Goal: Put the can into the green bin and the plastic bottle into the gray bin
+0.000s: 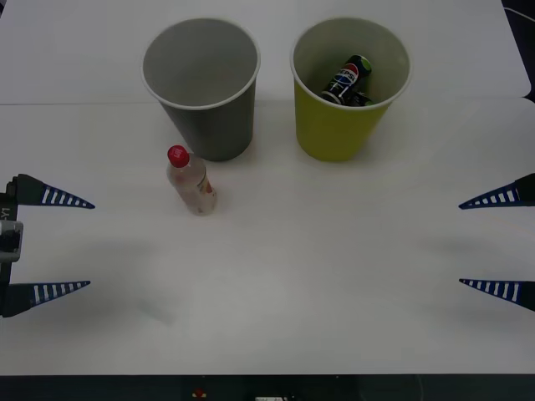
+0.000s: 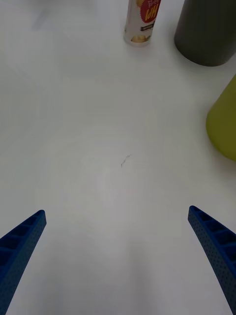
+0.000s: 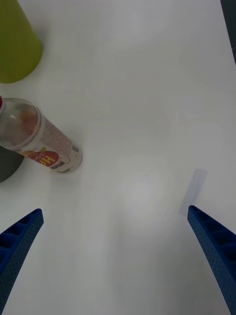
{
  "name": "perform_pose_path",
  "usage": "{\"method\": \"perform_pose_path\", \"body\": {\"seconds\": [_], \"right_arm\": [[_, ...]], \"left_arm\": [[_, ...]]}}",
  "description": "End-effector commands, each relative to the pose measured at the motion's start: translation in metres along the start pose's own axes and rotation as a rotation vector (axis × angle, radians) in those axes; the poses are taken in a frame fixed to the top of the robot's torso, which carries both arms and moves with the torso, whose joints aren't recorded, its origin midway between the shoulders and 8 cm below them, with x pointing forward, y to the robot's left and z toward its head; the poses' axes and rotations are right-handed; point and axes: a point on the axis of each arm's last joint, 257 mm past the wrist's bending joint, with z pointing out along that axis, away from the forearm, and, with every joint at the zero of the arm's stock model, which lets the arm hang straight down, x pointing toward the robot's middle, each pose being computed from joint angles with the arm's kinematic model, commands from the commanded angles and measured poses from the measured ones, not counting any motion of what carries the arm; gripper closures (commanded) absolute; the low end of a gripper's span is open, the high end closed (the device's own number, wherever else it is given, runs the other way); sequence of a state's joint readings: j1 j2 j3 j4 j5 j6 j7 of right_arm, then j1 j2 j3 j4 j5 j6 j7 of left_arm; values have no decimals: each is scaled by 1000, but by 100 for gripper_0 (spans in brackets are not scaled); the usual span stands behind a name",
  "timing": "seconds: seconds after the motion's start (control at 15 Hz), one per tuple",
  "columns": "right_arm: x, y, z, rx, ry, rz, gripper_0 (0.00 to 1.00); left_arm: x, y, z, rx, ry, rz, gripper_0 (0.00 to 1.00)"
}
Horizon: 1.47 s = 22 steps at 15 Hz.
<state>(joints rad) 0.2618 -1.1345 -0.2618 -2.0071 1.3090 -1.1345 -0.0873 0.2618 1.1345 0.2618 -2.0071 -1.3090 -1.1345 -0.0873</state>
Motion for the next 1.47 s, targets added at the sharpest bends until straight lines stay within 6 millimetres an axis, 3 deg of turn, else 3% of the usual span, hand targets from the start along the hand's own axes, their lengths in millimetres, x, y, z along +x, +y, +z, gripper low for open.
{"method": "perform_pose_path", "body": {"seconds": [0.07, 0.33, 0.53, 0.93, 1.47], "right_arm": [[0, 0, 0, 0, 0, 0, 0], [0, 0, 0, 0, 0, 0, 0], [0, 0, 0, 0, 0, 0, 0], [0, 0, 0, 0, 0, 0, 0], [0, 0, 0, 0, 0, 0, 0]], "left_arm": [[0, 0, 0, 0, 0, 0, 0], [-14, 15, -2, -70, -16, 25, 0], [-9, 19, -2, -98, -6, -12, 0], [7, 16, -2, -203, -27, -371, 0], [14, 7, 29, -387, -188, -811, 0]]}}
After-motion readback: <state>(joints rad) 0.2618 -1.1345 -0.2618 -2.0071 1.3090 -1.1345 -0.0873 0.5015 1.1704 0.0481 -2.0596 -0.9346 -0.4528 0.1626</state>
